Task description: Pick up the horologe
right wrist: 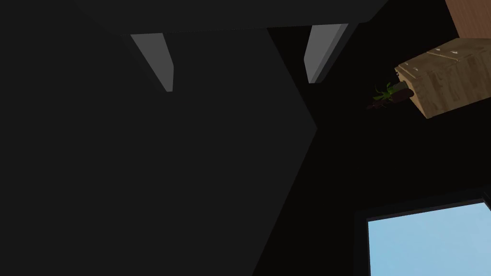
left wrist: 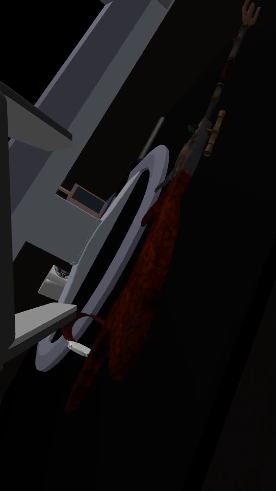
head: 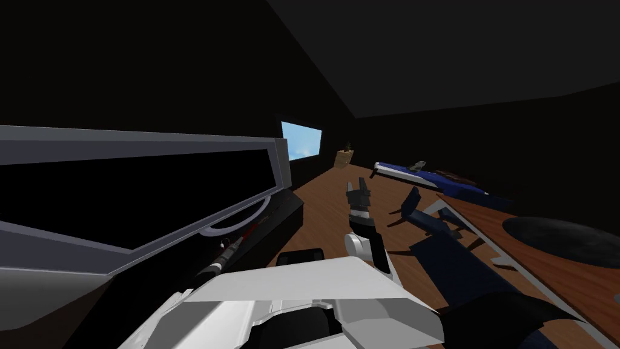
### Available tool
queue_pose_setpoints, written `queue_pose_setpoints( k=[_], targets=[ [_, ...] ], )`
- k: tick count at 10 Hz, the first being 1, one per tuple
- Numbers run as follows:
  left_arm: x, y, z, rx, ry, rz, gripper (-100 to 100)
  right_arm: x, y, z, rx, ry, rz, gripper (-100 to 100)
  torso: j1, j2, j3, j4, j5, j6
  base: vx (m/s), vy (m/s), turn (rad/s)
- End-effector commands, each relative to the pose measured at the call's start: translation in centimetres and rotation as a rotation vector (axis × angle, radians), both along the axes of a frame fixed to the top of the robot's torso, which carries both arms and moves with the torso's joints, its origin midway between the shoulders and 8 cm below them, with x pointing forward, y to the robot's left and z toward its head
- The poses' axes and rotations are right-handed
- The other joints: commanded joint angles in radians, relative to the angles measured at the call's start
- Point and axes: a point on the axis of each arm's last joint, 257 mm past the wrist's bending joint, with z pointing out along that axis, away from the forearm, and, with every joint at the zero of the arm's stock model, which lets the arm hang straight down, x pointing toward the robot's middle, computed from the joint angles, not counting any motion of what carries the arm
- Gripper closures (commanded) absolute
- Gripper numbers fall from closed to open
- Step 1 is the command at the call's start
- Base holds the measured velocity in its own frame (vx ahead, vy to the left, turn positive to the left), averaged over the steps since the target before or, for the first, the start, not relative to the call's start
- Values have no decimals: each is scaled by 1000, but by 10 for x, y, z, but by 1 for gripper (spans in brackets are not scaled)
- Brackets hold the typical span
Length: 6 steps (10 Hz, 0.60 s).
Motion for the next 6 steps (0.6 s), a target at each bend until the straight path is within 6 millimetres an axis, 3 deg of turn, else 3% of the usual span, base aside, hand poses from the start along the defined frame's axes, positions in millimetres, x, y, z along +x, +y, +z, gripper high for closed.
queue_pose_setpoints(
  k=[1, 2, 3, 6],
  targets=[
    [-16, 15, -12, 17, 52, 18, -100, 0, 0, 0, 0, 0, 0, 0, 0, 0, 0, 0, 0, 0, 17, 46, -154],
    [-18, 15, -14, 16, 57, 20, -100, 0, 0, 0, 0, 0, 0, 0, 0, 0, 0, 0, 0, -1, 2, 22, 26],
    [-31, 29, -20, 44, 97, 26, -100, 0, 0, 0, 0, 0, 0, 0, -1, 1, 0, 0, 0, -1, 5, 20, -229],
    [-59, 48, -35, 67, 169, 49, -100, 0, 0, 0, 0, 0, 0, 0, -1, 0, 0, 0, 0, -1, 15, 33, -157]
  ],
)
